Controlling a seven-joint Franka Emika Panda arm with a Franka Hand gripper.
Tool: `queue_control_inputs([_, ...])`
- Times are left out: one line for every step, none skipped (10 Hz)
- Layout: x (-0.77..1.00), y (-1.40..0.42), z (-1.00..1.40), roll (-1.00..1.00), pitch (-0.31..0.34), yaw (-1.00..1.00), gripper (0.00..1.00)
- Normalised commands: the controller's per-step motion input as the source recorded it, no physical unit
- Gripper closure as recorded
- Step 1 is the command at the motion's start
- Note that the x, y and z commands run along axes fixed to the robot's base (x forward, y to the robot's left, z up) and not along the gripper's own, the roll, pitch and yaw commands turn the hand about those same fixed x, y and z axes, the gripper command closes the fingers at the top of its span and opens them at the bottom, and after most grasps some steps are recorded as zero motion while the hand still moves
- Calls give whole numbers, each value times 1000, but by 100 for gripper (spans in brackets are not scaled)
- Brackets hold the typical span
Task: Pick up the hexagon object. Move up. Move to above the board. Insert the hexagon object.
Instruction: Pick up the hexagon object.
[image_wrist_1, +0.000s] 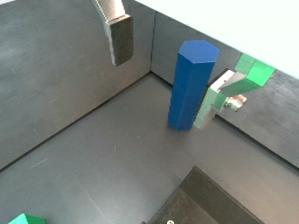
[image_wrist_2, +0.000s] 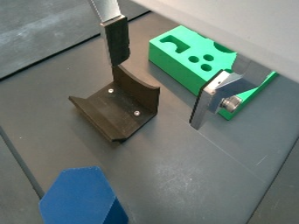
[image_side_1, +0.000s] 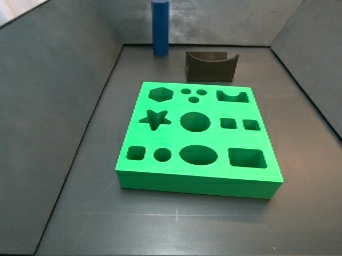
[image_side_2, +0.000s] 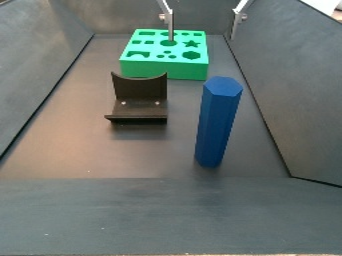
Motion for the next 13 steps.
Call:
queue_control_inputs([-66, 363, 0, -87, -30, 40, 0])
queue_control_inputs([-246, 531, -91, -123, -123, 223, 0])
queue_control_inputs([-174, 531, -157, -137, -153, 331, 0])
queue_control_inputs([-94, 523, -191, -174, -191, 394, 0])
queue_control_inputs([-40, 454, -211, -180, -220, 389, 0])
queue_control_inputs([-146, 391, -283, -149, -287, 363, 0])
queue_control_inputs([-194, 400, -363, -127, -339, 454, 0])
queue_control_inputs([-123, 377, -391, -120, -357, 486, 0])
queue_control_inputs([-123, 343, -386, -124, -344, 423, 0])
queue_control_inputs([-3, 269, -371, -166, -289, 277, 0])
queue_control_inputs([0, 249, -360, -177, -251, 146, 0])
queue_control_inputs([0, 194, -371, -140, -250, 91, 0])
queue_control_inputs([0, 234, -326, -150, -219, 69, 0])
